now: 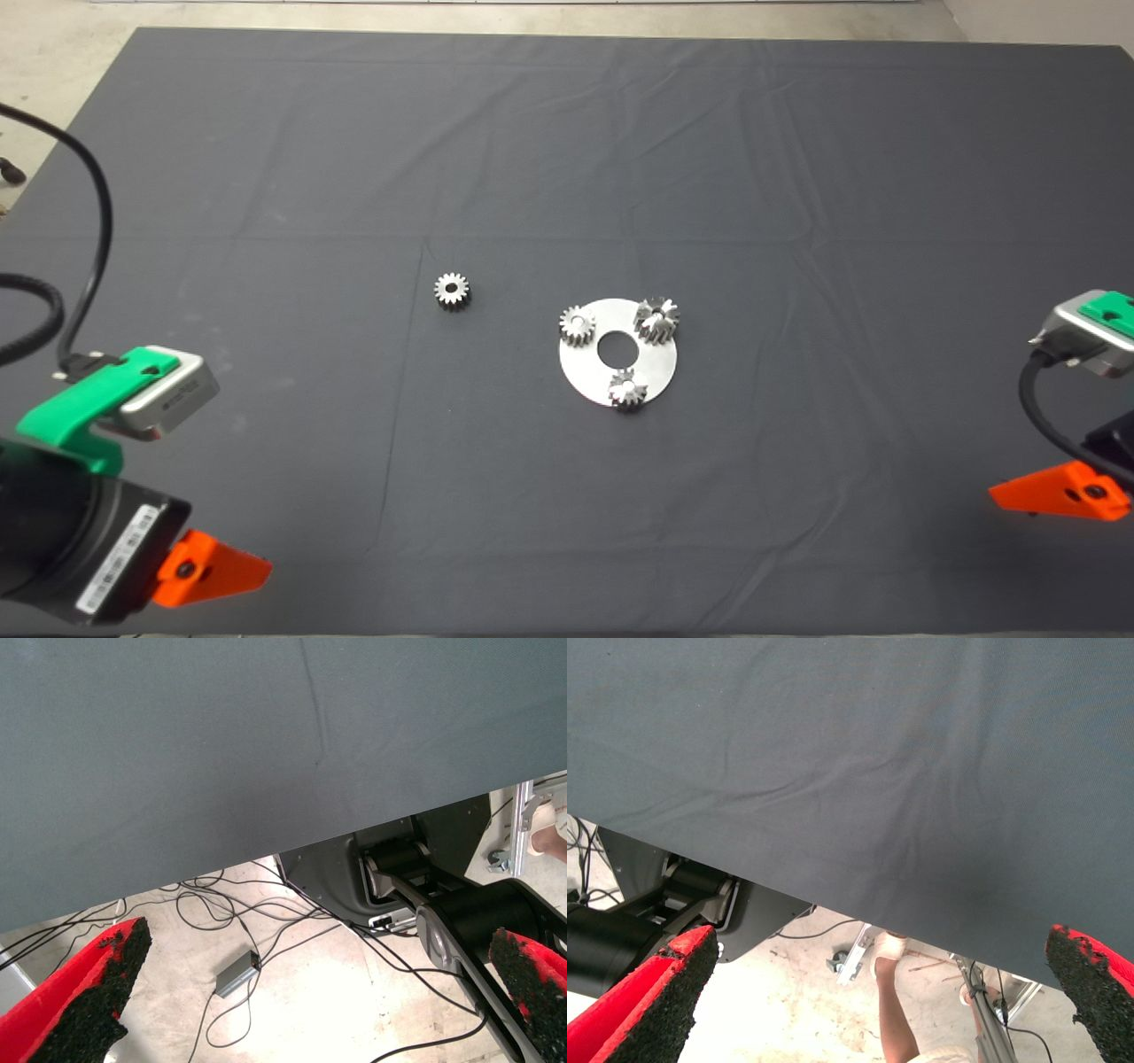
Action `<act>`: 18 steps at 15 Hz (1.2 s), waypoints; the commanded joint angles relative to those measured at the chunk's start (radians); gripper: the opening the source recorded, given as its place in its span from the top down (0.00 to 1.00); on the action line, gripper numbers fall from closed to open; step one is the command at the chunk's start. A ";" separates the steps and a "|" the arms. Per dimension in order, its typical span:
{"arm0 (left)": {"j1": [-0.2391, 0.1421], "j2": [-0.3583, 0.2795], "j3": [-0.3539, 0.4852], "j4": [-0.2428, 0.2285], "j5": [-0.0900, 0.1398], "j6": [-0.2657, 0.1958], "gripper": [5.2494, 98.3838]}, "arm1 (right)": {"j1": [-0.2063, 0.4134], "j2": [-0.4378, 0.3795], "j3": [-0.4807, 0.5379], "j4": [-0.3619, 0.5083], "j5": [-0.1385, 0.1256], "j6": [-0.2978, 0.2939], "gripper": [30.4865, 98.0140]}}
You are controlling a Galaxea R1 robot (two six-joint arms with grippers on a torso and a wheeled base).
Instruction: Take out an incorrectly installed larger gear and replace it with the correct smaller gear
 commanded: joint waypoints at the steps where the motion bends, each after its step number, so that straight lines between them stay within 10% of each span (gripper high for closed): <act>1: -0.015 -0.003 0.014 -0.015 0.001 0.004 0.00 | 0.014 0.010 -0.003 -0.015 -0.045 -0.017 0.00; 7: -0.015 -0.005 0.014 -0.015 0.002 0.004 0.00 | -0.184 0.181 -0.147 -0.335 -0.034 -0.053 0.00; 18: -0.015 -0.006 0.016 -0.015 0.002 0.004 0.00 | -0.304 0.618 -0.518 -0.530 0.015 -0.101 0.00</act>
